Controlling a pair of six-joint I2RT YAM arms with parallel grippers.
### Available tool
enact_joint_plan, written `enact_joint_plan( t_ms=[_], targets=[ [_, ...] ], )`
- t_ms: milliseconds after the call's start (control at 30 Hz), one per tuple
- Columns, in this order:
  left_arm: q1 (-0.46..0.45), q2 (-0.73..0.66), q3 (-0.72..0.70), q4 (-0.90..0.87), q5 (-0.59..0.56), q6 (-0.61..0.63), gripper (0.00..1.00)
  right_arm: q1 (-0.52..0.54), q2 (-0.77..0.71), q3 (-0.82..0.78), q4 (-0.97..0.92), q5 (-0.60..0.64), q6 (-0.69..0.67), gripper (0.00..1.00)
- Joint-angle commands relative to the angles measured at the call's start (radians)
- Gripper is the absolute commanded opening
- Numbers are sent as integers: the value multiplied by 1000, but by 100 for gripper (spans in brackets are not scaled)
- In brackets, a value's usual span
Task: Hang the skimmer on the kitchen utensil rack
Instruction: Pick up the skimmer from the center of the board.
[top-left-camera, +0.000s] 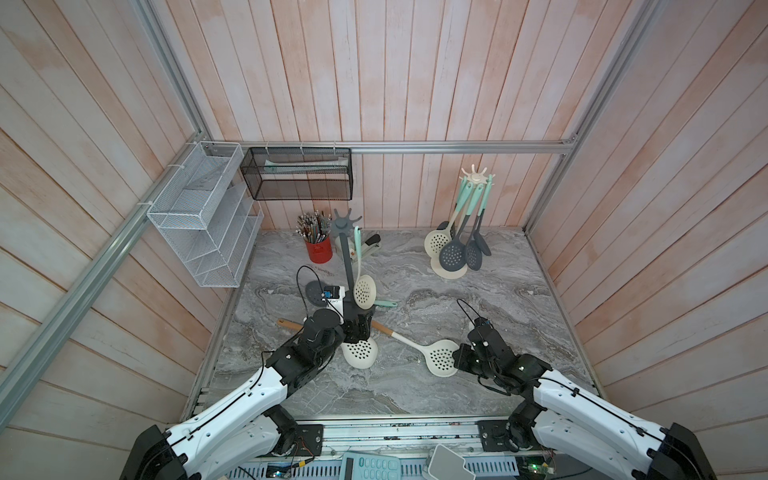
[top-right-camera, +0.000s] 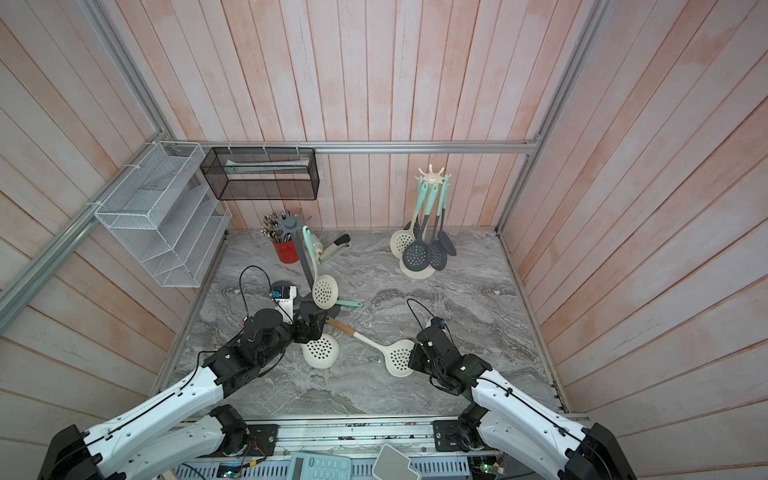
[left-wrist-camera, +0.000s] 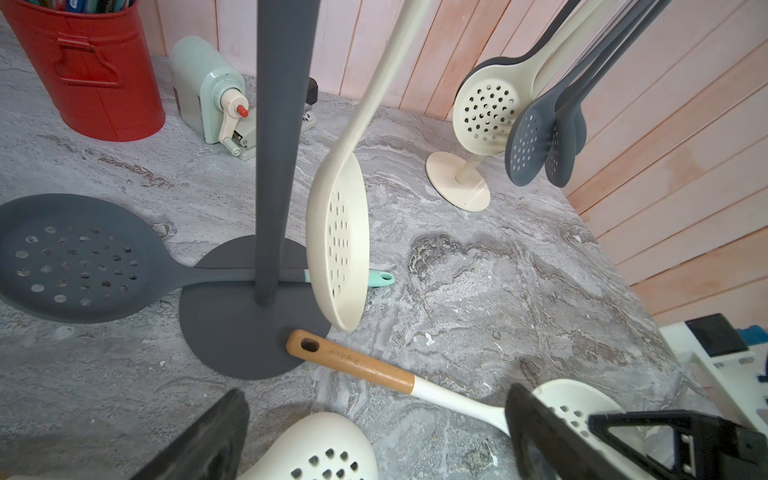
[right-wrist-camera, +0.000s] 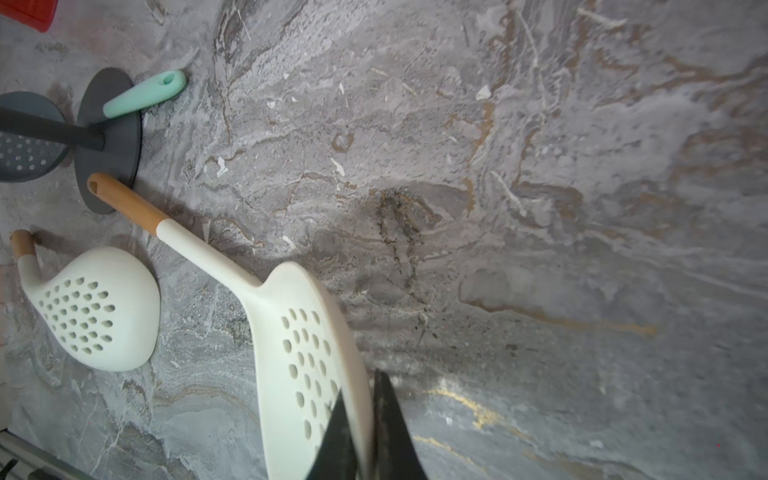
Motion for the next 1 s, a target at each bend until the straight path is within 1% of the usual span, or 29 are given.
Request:
enact_joint_plan(
  t_ms=[0,300,533,633,800,967],
  targets=[
    [6,6,-14,32,28,9,97,5,-32,41,-75,92,34,1],
    [8,-11,-17,21,53,-1,97,5,-140,83,-157,273,108,0],
    [8,-1,-4,23,75,4,96,-20,-225,123,-171,372,106,0],
    [7,8,-3,44,106,10,96,-42,-245,129,-127,367,98,0],
    [7,14,-17,132,188,11,93,-51,-288,106,39,319,58,0],
    [4,7,-43,239,238,-23,90,-52,-383,44,183,297,70,0]
  ],
)
